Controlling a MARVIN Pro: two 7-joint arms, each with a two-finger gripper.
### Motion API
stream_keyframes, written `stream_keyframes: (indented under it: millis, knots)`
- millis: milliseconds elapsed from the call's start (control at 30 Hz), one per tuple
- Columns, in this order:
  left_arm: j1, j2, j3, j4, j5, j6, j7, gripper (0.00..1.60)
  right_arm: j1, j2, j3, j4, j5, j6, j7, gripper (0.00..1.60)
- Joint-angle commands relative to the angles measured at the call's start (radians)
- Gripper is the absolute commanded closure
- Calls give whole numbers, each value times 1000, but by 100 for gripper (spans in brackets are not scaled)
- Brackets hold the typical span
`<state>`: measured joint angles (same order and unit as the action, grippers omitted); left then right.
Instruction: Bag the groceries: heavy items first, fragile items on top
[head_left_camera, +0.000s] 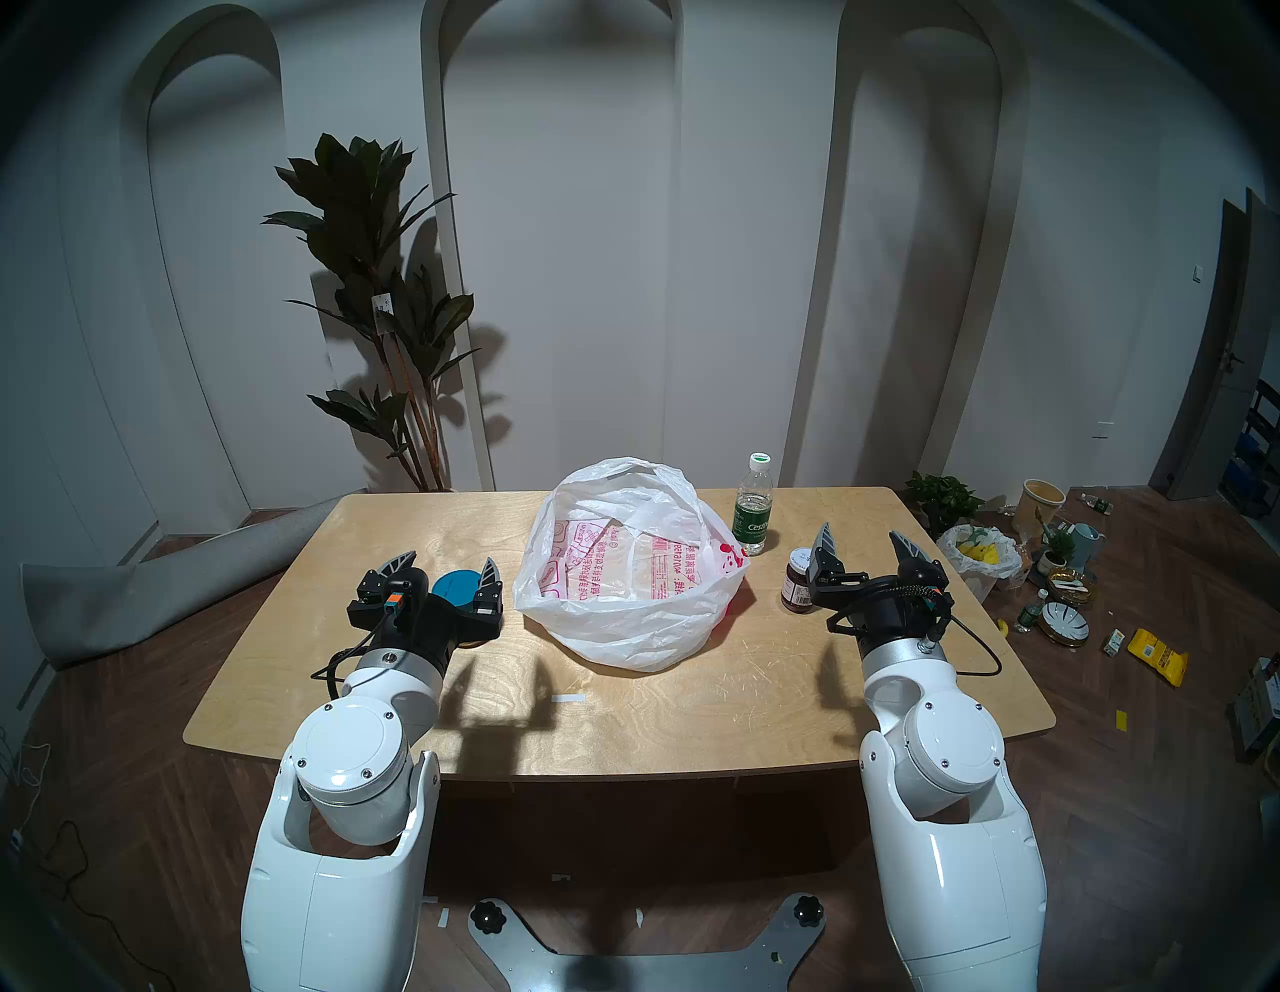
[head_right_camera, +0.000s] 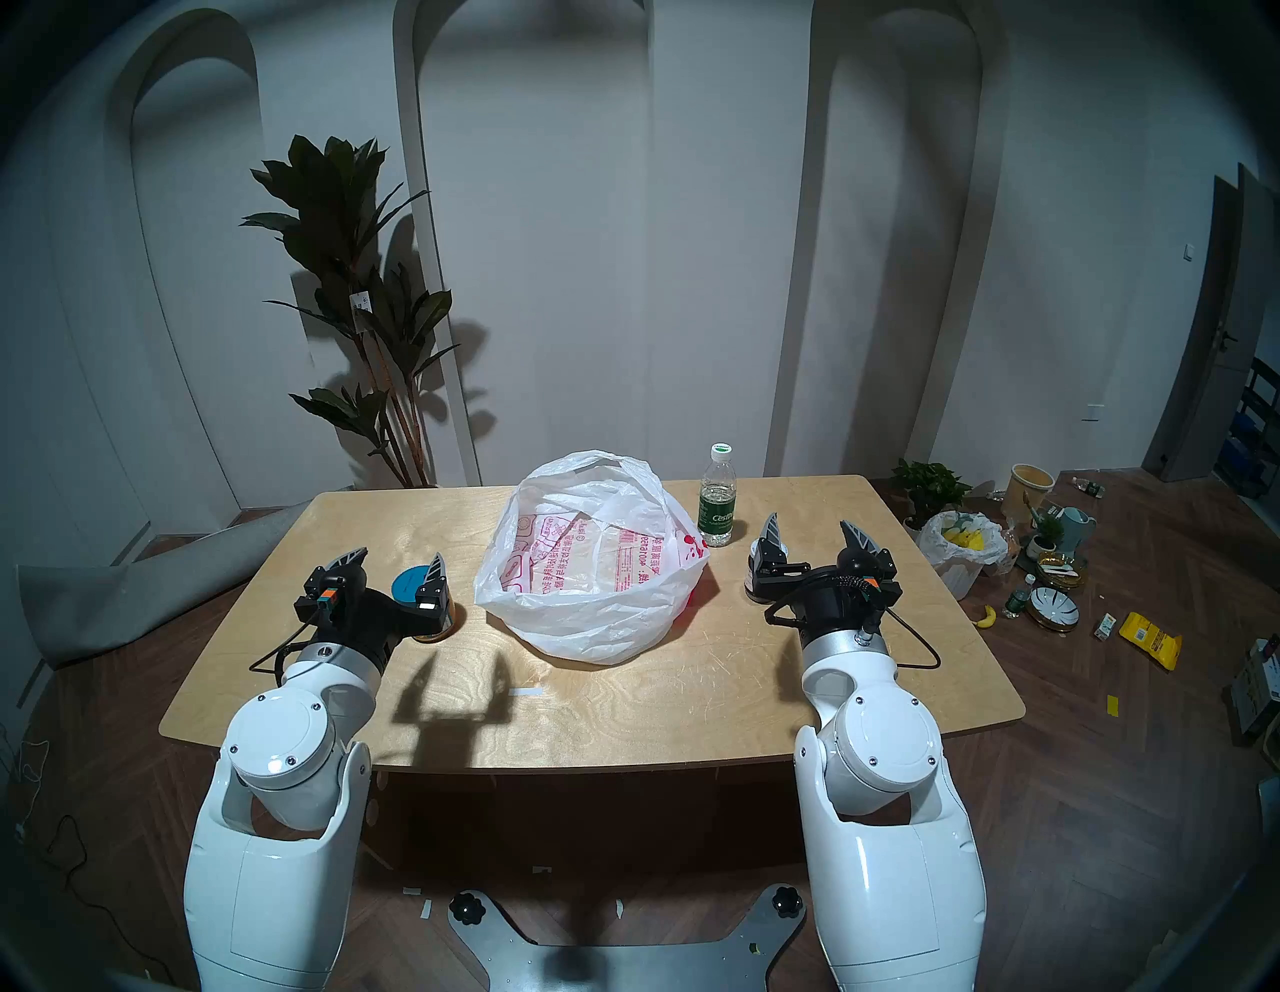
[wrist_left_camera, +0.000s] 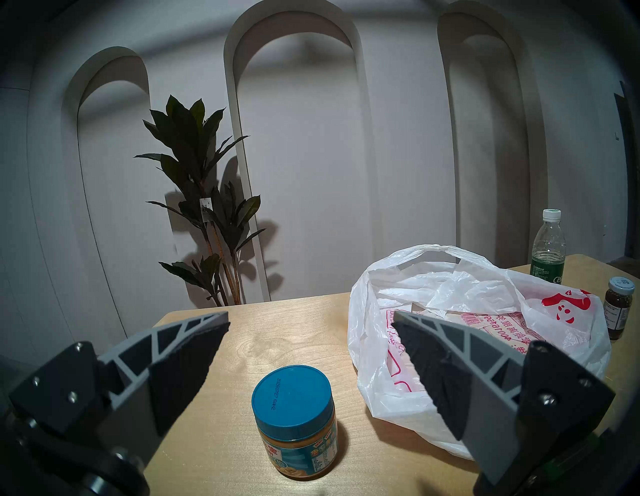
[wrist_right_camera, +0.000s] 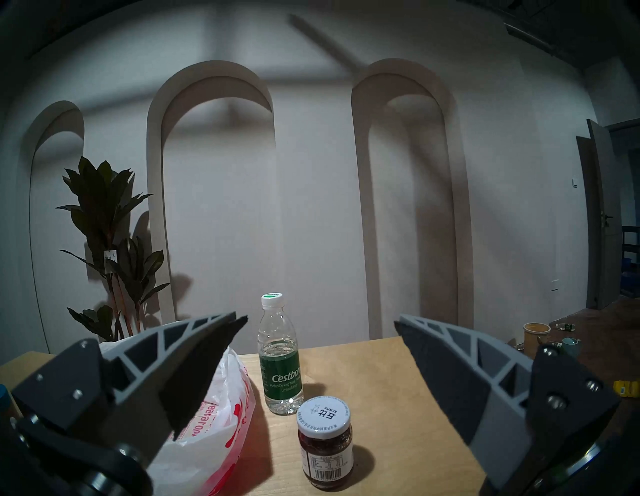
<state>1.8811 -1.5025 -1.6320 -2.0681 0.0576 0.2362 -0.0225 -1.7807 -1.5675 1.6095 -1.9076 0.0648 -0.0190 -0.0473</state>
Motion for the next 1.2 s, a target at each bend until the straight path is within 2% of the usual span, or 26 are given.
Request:
stream_keyframes:
  millis: [0, 100, 133, 167, 233, 267, 333, 367, 400, 433, 467, 500, 533, 667, 700, 767, 800, 833, 867, 1000, 1167]
  knots:
    - [-5, -1, 1, -16, -2, -4, -1, 0, 111, 24, -3, 22, -10, -24, -1, 0]
    - [-6, -1, 1, -14, -1, -4, 0, 0, 140, 36, -7, 42, -20, -25, -2, 0]
    - [-6, -1, 1, -14, -1, -4, 0, 0, 173, 37, -8, 63, -21, -16, -4, 0]
    - [-6, -1, 1, -13, -1, -4, 0, 0, 148, 41, -9, 44, -20, -17, -4, 0]
    - [-6, -1, 1, -12, 0, -4, 0, 0, 191, 46, -11, 75, -27, -11, -5, 0]
    - [-7, -1, 1, -12, 0, -4, 0, 0, 182, 49, -13, 72, -28, -14, -6, 0]
    - [-7, -1, 1, -10, 1, -4, 0, 0, 219, 50, -16, 109, -31, -5, -9, 0]
    - [-7, -1, 1, -10, 1, -4, 0, 0, 207, 51, -17, 108, -32, -7, -10, 0]
    - [-7, -1, 1, -9, 1, -4, 0, 0, 237, 52, -19, 135, -35, -1, -11, 0]
    - [-8, -1, 1, -8, 2, -4, 0, 0, 234, 55, -21, 139, -38, -3, -12, 0]
    - [-8, -1, 1, -7, 2, -4, 0, 0, 264, 55, -24, 164, -40, 0, -13, 0]
    - [-8, -1, 1, -7, 2, -4, 0, 0, 241, 56, -25, 151, -41, -5, -14, 0]
    - [-8, -1, 1, -6, 3, -4, 0, 0, 280, 55, -28, 178, -43, 5, -15, 0]
    - [-8, -1, 1, -3, 4, -4, 0, 0, 291, 59, -36, 193, -50, 5, -17, 0]
    - [-9, -1, 1, -2, 5, -4, 0, 0, 326, 58, -39, 216, -52, 12, -18, 0]
    - [-9, -1, 1, -1, 5, -4, 0, 0, 321, 60, -43, 217, -55, 13, -18, 0]
    - [-9, -1, 1, -1, 5, -4, 0, 0, 354, 60, -47, 239, -57, 23, -17, 0]
    - [-9, -1, 1, 0, 6, -4, 0, 0, 331, 63, -49, 229, -62, 17, -18, 0]
    - [-9, -1, 1, 1, 6, -4, 0, 0, 365, 65, -54, 250, -68, 22, -18, 0]
    - [-9, -1, 0, 3, 7, -4, 0, 0, 379, 63, -64, 266, -76, 30, -20, 0]
    - [-10, -1, 0, 7, 9, -4, -1, 0, 442, 56, -80, 294, -85, 46, -22, 0]
